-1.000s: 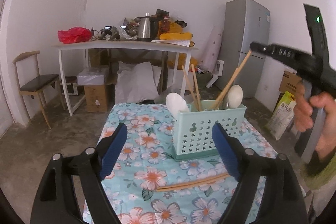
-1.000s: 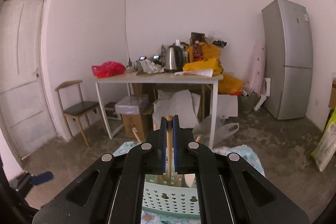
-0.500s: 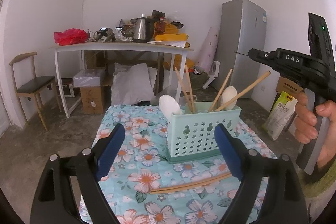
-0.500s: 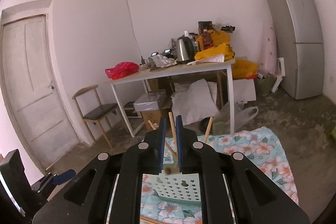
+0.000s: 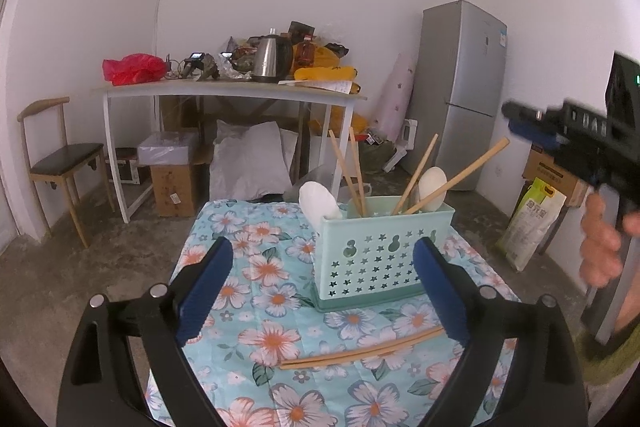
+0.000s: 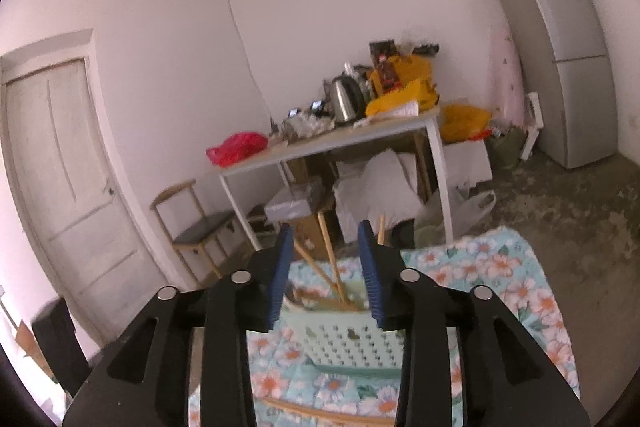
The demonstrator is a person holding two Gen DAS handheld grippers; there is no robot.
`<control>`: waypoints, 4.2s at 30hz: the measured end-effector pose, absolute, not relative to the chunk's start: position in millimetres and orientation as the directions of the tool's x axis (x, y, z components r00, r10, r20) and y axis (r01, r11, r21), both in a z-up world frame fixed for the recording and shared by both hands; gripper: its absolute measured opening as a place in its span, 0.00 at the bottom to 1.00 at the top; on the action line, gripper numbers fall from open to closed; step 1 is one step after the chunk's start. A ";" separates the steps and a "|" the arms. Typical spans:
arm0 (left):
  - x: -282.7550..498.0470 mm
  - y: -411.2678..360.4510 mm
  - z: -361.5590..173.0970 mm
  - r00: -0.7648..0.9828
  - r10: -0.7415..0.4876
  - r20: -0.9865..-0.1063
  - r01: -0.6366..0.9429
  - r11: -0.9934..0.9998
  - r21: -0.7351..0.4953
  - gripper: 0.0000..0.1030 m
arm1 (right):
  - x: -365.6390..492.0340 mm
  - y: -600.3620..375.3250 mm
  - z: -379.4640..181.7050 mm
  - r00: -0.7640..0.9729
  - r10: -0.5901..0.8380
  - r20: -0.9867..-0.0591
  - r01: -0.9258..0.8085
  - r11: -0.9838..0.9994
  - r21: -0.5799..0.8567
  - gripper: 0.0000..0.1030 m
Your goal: Organize utensils
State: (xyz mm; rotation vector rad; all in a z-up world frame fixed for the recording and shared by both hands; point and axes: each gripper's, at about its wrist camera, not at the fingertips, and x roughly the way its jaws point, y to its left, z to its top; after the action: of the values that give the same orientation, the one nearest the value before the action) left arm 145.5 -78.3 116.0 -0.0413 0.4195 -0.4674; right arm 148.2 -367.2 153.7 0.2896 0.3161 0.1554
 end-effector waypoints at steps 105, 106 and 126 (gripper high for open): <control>115.2 -270.2 -73.2 0.754 -0.341 -0.562 0.641 0.189 0.744 0.10 | 56.0 -466.6 -34.7 0.713 0.215 -0.667 0.319 0.748 0.583 0.48; 114.8 -270.9 -72.4 0.753 -0.344 -0.561 0.640 0.186 0.745 0.10 | 55.3 -466.7 -33.9 0.714 0.215 -0.666 0.318 0.747 0.583 0.48; 55.2 -242.0 -48.1 0.619 -0.390 -0.682 0.777 0.178 0.603 0.38 | 54.0 -457.7 -28.9 0.716 0.229 -0.659 0.297 0.755 0.584 0.46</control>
State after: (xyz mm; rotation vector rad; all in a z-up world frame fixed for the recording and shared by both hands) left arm 55.2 -242.0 -48.1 1.1104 0.4184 -0.8604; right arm 54.0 -457.7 -28.9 0.7336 0.7902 -0.0418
